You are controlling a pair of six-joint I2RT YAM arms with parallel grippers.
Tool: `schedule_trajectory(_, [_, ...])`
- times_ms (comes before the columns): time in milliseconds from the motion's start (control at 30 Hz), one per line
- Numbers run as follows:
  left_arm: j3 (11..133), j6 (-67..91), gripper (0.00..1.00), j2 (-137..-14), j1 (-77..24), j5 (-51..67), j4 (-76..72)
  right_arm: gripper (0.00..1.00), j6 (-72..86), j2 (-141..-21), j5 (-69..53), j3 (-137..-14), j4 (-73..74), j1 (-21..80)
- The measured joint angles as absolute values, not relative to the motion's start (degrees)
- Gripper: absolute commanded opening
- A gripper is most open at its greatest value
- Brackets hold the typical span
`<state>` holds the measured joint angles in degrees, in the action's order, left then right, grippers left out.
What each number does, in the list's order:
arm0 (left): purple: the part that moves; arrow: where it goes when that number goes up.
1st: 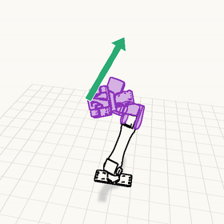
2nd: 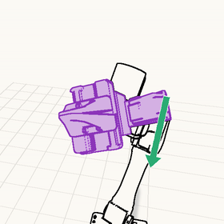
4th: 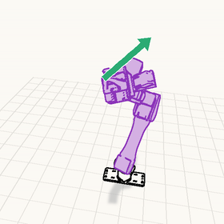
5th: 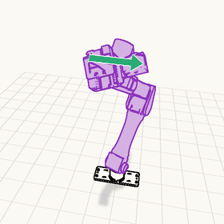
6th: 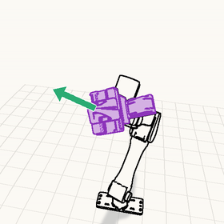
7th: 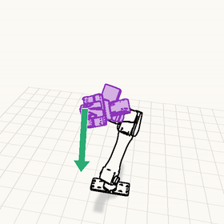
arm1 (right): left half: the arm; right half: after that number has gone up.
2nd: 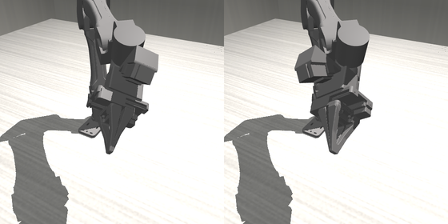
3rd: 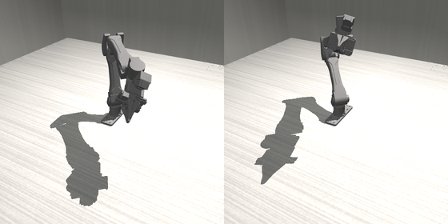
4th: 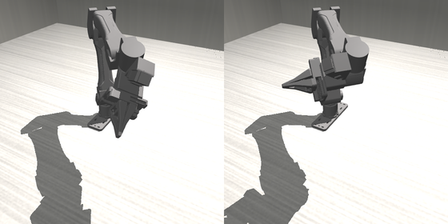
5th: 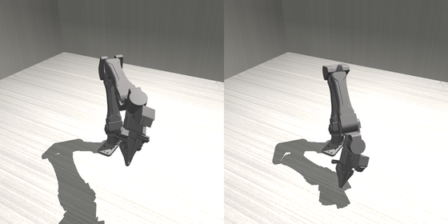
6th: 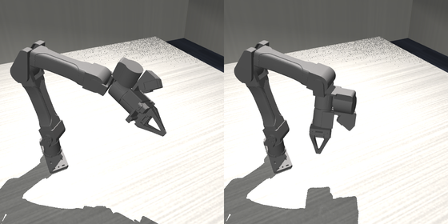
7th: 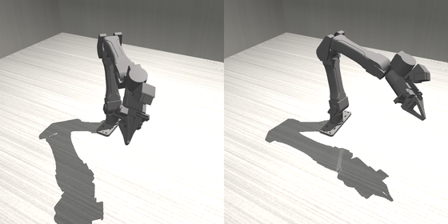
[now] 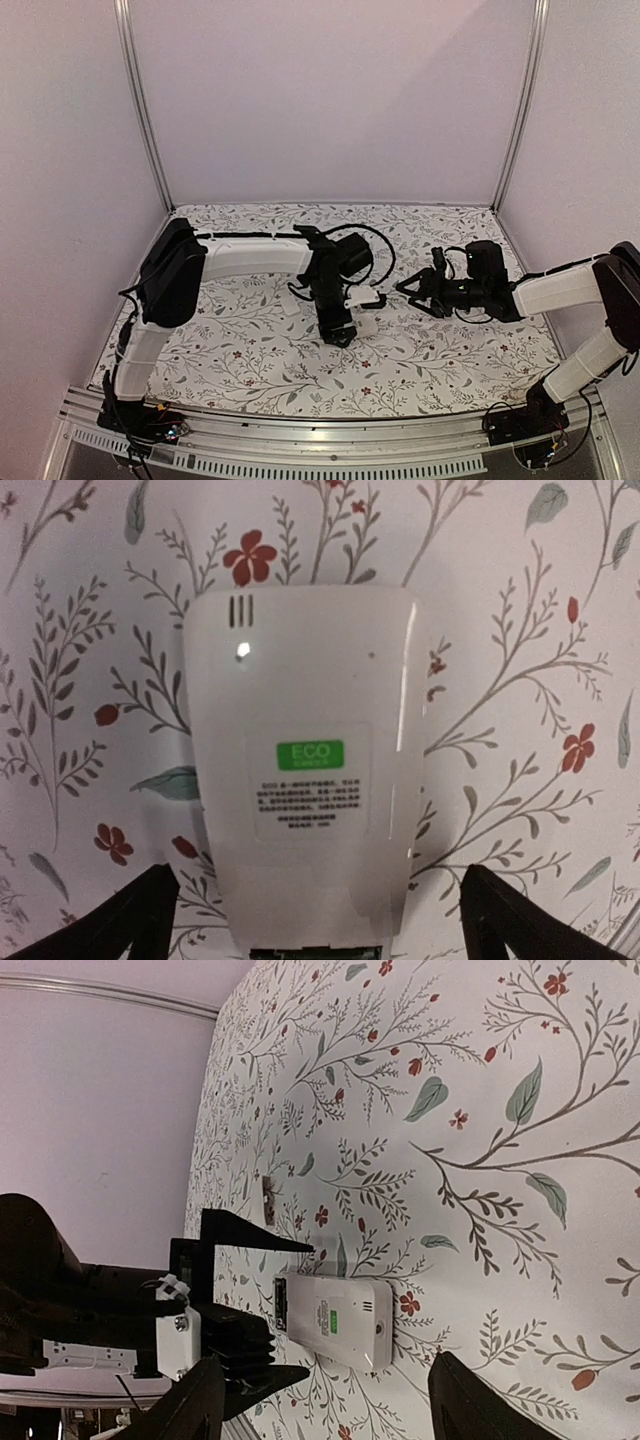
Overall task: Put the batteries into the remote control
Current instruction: Place the remote control without the battery cover at the center of the board, then pick up the battery cover from the center of the board.
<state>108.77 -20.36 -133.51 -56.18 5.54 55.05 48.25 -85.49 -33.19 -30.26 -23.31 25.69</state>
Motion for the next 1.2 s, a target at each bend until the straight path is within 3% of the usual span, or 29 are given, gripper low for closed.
schedule_trajectory(267, [83.50, -18.00, 1.00, -109.19, -46.46, 6.33, 40.86, 0.71, 47.35, -84.16, -33.61, -30.41, -22.87, 25.50])
schedule_trajectory(367, [79.24, -18.92, 1.00, -104.57, -41.21, 5.06, 35.90, 0.71, 46.89, -84.07, -33.85, -30.57, -22.76, 25.47])
schedule_trajectory(767, [70.65, -22.59, 0.97, -106.63, -37.06, 7.33, 28.67, 0.71, 45.82, -84.07, -34.70, -31.38, -22.24, 25.47])
schedule_trajectory(1200, [73.21, -23.16, 0.87, -113.16, -37.71, 8.27, 29.87, 0.72, 45.34, -84.71, -35.40, -31.70, -22.22, 25.41])
